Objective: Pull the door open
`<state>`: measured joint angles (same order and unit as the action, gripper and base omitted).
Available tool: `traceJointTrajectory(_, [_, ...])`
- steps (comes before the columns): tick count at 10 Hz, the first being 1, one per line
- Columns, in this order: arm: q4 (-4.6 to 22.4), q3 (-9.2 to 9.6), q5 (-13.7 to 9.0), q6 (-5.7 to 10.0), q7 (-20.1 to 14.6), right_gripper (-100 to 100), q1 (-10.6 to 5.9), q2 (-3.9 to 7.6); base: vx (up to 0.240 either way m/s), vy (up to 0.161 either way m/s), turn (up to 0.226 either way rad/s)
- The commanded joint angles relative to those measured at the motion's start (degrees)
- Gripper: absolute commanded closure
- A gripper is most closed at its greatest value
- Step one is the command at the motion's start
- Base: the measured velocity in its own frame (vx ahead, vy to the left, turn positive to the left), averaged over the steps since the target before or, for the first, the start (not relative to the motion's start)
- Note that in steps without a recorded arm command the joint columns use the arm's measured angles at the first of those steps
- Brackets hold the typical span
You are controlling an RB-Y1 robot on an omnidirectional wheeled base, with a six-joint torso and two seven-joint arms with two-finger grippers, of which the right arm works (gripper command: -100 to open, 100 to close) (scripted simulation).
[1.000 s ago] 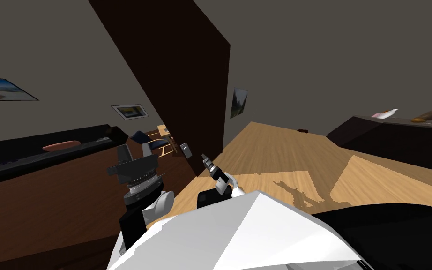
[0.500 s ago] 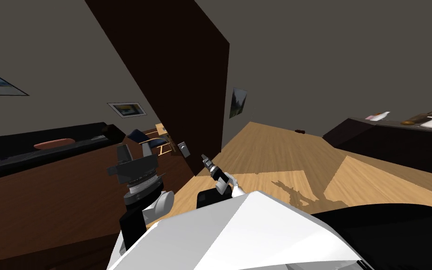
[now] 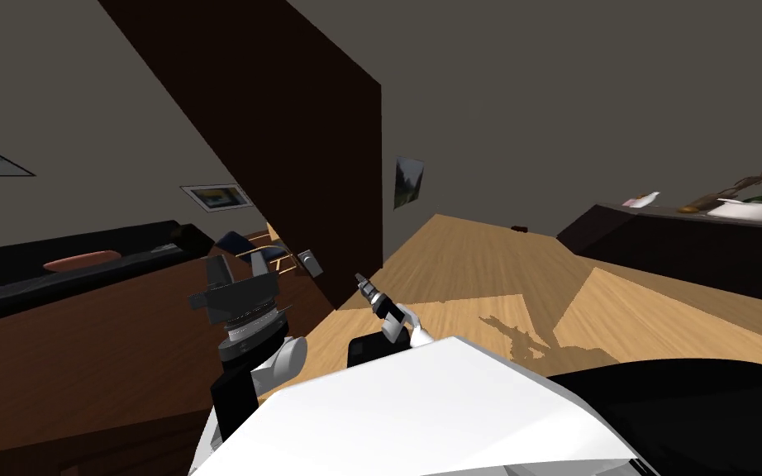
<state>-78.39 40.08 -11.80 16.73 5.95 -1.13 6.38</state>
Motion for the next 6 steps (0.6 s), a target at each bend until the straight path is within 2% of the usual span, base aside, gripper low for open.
traceJointTrajectory(1, [0.5,0.64,0.0,0.16,-0.4,-100,-0.57,0.54,-0.101,-0.207,-0.088])
traceJointTrajectory(4, [1.6,2.58,-0.1,0.35,-1.4,-100,-2.19,1.91,-0.094,-0.201,-0.111])
traceJointTrajectory(6, [3.0,4.71,-0.2,0.62,-2.7,-100,-4.04,2.94,-0.068,-0.196,-0.218])
